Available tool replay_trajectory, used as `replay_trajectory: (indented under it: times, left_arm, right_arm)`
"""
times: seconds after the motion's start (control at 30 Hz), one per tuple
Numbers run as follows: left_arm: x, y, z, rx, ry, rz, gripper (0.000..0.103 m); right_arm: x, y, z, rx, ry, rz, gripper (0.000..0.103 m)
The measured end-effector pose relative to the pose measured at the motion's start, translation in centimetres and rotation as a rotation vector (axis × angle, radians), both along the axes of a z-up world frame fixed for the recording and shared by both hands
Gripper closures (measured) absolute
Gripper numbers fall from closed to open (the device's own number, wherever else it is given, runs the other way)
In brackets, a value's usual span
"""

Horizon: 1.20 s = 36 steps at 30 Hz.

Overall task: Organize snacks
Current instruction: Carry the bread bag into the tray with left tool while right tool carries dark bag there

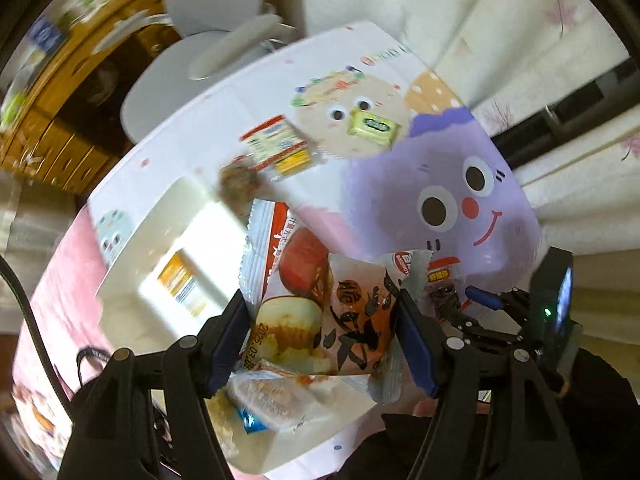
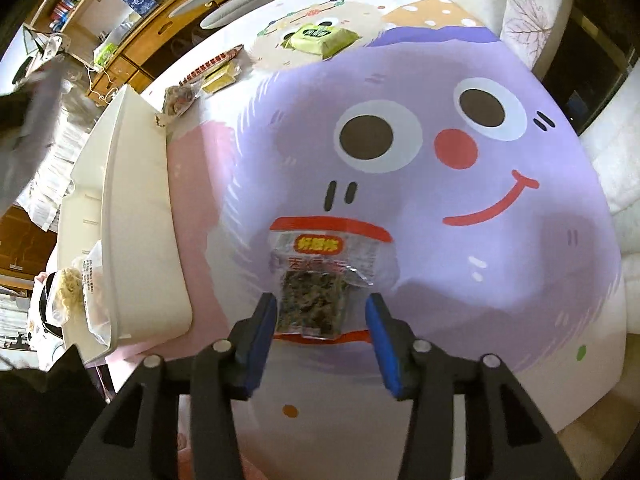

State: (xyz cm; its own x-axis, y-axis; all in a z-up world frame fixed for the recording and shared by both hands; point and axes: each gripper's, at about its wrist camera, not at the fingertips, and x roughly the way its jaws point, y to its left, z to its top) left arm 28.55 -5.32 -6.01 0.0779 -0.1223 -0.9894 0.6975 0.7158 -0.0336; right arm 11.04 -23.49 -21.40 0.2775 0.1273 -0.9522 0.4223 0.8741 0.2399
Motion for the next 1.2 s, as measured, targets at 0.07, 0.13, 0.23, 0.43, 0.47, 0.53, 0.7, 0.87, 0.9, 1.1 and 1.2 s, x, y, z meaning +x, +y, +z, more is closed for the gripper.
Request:
replay_trajectory:
  times: [0.07,0.13,0.23,0.43,0.47,0.53,0.7,0.87,0.9,1.1,1.2]
  left_arm:
    - [-0.3,2.1,0.3,-0.011,-0.012,0.039,0.034]
    - [-0.4,4.4,0.8,-0.016,-0.02,0.086,0.034]
    - [-0.5,7.9,0.9,-0.025,-0.015,0.16,0.034]
    - [-0.8,14.3,0.1,-0.02,-0.002,0.28,0.033]
    - [-0.8,15.1,-0.2,-0.02,0.001,0.296,0.033]
    - [-0.9,16.6,-0.6,-0.026,0.005,0.319,0.033]
    - [-1.3,19.6,-1.0,-0.063,0.005,0.343,0.033]
    - [-1.2,21.1,-1.4,-0.116,-0.001,0.344,0.033]
    - [-1.2,21.4,-1.4,-0.133,-0.002,0.34,0.032]
    - [-1.4,22.1,-1.4,-0.231,-0.004,0.31,0.031]
    - [-1.6,22.2,-1.5,-0.268,-0.006,0.309,0.03]
  right_arm:
    - [0.6,0.6,-0.4,-0.006,0.034,0.007,0.056]
    - [0.9,1.1,-0.9,-0.01,0.083,0.002,0.056]
    - [1.8,1.8,-1.7,-0.032,0.147,-0.011,0.056]
    - [3.2,2.4,-2.6,-0.087,0.237,-0.072,0.059]
    - [3.2,2.5,-2.7,-0.092,0.248,-0.078,0.06]
    - [3.4,2.6,-2.7,-0.101,0.267,-0.089,0.061]
    - [3.4,2.7,-2.4,-0.076,0.26,-0.163,0.064]
    - [2.7,3.7,-0.3,-0.07,0.21,-0.194,0.064]
    - [2.7,4.0,0.1,-0.07,0.202,-0.196,0.064]
    - [2.3,6.6,4.1,-0.054,0.114,-0.177,0.064]
    - [2.4,8.0,6.3,-0.039,0.062,-0.141,0.064]
